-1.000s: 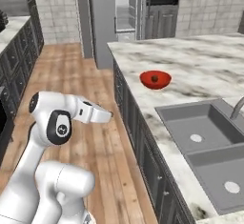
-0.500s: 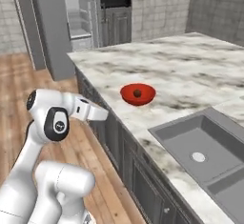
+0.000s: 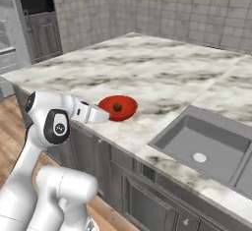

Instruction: Move the mug from next to the sink to the open cabinet. Then, move the bowl with the apple to the fridge to clear the area for faucet cleaning.

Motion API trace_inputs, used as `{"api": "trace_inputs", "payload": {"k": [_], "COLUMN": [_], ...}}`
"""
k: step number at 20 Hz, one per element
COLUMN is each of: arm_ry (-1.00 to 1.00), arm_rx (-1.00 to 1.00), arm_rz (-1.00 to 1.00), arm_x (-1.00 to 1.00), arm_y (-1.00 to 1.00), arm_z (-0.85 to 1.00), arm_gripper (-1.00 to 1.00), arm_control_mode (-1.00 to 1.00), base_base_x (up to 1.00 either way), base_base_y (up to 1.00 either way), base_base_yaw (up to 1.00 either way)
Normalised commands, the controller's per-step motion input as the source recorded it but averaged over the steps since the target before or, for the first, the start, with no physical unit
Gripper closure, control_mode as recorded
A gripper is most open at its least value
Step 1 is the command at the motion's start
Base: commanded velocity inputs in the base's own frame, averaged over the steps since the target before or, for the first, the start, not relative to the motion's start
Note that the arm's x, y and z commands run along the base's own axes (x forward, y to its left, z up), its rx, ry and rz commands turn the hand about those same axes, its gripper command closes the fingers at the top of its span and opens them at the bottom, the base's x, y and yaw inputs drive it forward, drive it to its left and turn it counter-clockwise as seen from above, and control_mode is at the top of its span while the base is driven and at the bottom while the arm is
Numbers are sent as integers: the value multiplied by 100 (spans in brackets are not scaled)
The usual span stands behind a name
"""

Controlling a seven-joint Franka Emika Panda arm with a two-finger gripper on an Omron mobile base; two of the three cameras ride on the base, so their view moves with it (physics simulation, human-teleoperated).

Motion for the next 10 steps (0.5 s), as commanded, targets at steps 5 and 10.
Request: {"api": "trace_inputs", "payload": {"k": [5,10], "arm_ry": [0,0], "arm_rx": [0,0], "arm_rz": [0,0], "arm_x": [0,0], "arm_y": [0,0], "arm_z": [0,0], "arm_gripper": [-100,-100], "arm_control_mode": [100,100], "base_base_x": [20,46], "base_base_y": [82,76], "base_base_yaw": [-65,-56]}}
